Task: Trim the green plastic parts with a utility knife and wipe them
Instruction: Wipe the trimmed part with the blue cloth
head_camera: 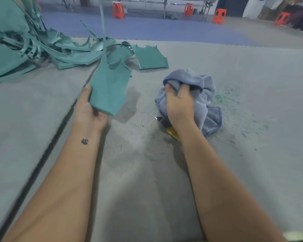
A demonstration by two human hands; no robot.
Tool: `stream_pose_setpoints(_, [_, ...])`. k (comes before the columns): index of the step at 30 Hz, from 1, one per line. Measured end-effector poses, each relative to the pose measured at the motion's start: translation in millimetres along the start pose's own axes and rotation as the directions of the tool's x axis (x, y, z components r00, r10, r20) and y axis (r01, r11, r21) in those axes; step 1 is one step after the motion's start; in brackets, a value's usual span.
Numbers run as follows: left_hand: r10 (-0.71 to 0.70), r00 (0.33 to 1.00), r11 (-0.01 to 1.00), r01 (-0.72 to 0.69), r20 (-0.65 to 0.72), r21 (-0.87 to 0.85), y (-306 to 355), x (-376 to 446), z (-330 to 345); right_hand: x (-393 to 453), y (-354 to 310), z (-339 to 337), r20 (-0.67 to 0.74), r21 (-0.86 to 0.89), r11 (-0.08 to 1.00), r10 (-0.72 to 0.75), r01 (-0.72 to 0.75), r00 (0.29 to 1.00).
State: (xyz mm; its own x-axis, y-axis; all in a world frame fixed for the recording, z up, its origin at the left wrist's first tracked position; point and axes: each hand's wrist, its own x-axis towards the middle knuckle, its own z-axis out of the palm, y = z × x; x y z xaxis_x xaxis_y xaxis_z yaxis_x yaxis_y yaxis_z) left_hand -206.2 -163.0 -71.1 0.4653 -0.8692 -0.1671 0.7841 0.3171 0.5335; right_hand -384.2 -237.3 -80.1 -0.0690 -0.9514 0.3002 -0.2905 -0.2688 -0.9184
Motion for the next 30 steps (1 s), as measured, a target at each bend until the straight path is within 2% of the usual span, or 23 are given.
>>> stream_pose_setpoints(1, [-0.033, 0.999, 0.999, 0.033, 0.030, -0.012, 3.0, -3.8, -0.6, -1.7, 1.8, -0.9, 0.152, -0.321, 0.933, -0.118, 0.162, 0.981])
stream_pose_setpoints(2, [-0.083, 0.994, 0.996, 0.084, 0.077, -0.005, 2.8, -8.2, 0.7, -8.8, 0.5, 1.2, 0.377, -0.544, 0.755, -0.170, 0.366, 0.911])
stream_pose_setpoints(3, [-0.137, 0.983, 0.991, 0.134, 0.126, 0.029, -1.3, -12.9, 3.6, -14.4, 0.9, 9.4, 0.562, -0.621, 0.581, -0.137, 0.526, 0.816])
stream_pose_setpoints(4, [-0.186, 0.970, 0.981, 0.174, 0.158, 0.087, -8.2, -17.2, 7.3, -20.7, 0.8, 16.1, 0.652, -0.619, 0.513, -0.085, 0.594, 0.753])
stream_pose_setpoints(5, [-0.222, 0.961, 0.968, 0.197, 0.163, 0.158, -16.9, -20.1, 11.1, -24.5, -1.1, 19.4, 0.682, -0.609, 0.531, -0.030, 0.590, 0.731])
stream_pose_setpoints(7, [-0.237, 0.965, 0.933, 0.196, 0.109, 0.301, -34.5, -21.6, 16.8, -23.6, -9.8, 12.1, 0.694, -0.573, 0.644, 0.051, 0.507, 0.718])
stream_pose_setpoints(8, [-0.231, 0.970, 0.911, 0.187, 0.079, 0.369, -41.2, -21.0, 18.0, -20.7, -14.0, 2.6, 0.696, -0.548, 0.730, 0.126, 0.409, 0.707])
stream_pose_setpoints(9, [-0.235, 0.970, 0.891, 0.189, 0.062, 0.414, -45.1, -19.7, 18.6, -15.5, -14.9, -8.4, 0.694, -0.496, 0.819, 0.175, 0.287, 0.698])
stream_pose_setpoints(10, [-0.246, 0.967, 0.880, 0.198, 0.059, 0.432, -46.5, -18.2, 19.1, -12.5, -14.8, -17.8, 0.675, -0.386, 0.917, 0.209, 0.097, 0.707])
stream_pose_setpoints(11, [-0.248, 0.966, 0.878, 0.194, 0.069, 0.437, -46.5, -16.4, 18.7, -12.1, -14.4, -26.1, 0.632, -0.217, 0.972, 0.208, -0.087, 0.746])
stream_pose_setpoints(13, [-0.196, 0.974, 0.897, 0.133, 0.110, 0.420, -44.9, -13.5, 18.4, -10.0, -14.3, -37.8, 0.527, 0.097, 0.935, 0.243, -0.342, 0.814])
stream_pose_setpoints(15, [-0.129, 0.985, 0.922, 0.074, 0.119, 0.380, -42.2, -15.8, 19.7, -9.7, -14.4, -52.8, 0.490, 0.342, 0.818, 0.265, -0.463, 0.830])
stream_pose_setpoints(17, [-0.109, 0.984, 0.923, 0.048, 0.138, 0.383, -38.3, -19.1, 19.3, -10.4, -17.6, -69.0, 0.456, 0.468, 0.745, 0.258, -0.476, 0.852])
stream_pose_setpoints(19, [-0.153, 0.965, 0.886, 0.039, 0.212, 0.462, -32.2, -23.1, 19.0, -13.7, -23.0, -80.5, 0.417, 0.501, 0.734, 0.260, -0.459, 0.871])
stream_pose_setpoints(22, [-0.279, 0.912, 0.751, 0.011, 0.302, 0.660, -27.5, -30.9, 20.5, -19.2, -23.0, -88.2, 0.332, 0.510, 0.763, 0.252, -0.398, 0.909])
stream_pose_setpoints(24, [-0.330, 0.889, 0.674, -0.014, 0.318, 0.738, -30.7, -38.4, 26.1, -24.3, -21.0, -97.5, 0.219, 0.512, 0.793, 0.249, -0.329, 0.943])
stream_pose_setpoints(27, [-0.293, 0.912, 0.675, -0.015, 0.287, 0.737, -42.1, -50.0, 39.3, -37.6, -15.2, -115.7, 0.099, 0.517, 0.809, 0.270, -0.281, 0.958])
stream_pose_setpoints(30, [-0.260, 0.912, 0.715, -0.038, 0.316, 0.698, -56.2, -62.2, 50.4, -49.1, -12.4, -139.2, -0.016, 0.617, 0.745, 0.333, -0.253, 0.943])
